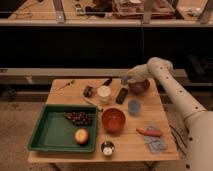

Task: Wipe purple bowl with sponge

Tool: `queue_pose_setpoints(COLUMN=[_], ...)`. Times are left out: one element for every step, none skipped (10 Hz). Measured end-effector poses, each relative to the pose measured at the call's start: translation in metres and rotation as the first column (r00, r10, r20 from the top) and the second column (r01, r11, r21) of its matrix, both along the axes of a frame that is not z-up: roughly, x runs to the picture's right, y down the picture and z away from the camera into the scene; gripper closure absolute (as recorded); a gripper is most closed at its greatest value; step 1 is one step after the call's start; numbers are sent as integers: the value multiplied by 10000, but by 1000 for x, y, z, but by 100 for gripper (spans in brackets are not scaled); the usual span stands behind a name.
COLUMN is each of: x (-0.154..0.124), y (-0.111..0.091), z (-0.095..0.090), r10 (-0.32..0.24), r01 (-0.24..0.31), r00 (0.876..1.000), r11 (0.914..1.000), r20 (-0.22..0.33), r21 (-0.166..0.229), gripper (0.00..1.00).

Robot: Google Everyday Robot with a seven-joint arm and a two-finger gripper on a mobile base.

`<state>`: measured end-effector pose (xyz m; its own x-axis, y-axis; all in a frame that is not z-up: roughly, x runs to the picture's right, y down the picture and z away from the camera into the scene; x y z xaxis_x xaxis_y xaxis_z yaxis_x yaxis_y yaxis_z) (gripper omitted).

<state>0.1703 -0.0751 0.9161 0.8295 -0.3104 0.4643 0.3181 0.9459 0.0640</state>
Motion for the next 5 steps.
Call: queue_pose_setpoints(x=[12, 23, 37, 52, 62], y=[9, 16, 24, 31, 36], z=[-7, -13, -17, -21, -22], r10=[42, 78, 168, 273, 352], r01=[-42, -79, -170, -277, -362], r00=[10000, 10000, 9998, 9995, 9989], r11=[10000, 9999, 9997, 9993, 9988], r20=[-29, -51, -104, -185, -294], r21=[-34, -87, -171, -252, -321], gripper=[100, 100, 100, 100, 100])
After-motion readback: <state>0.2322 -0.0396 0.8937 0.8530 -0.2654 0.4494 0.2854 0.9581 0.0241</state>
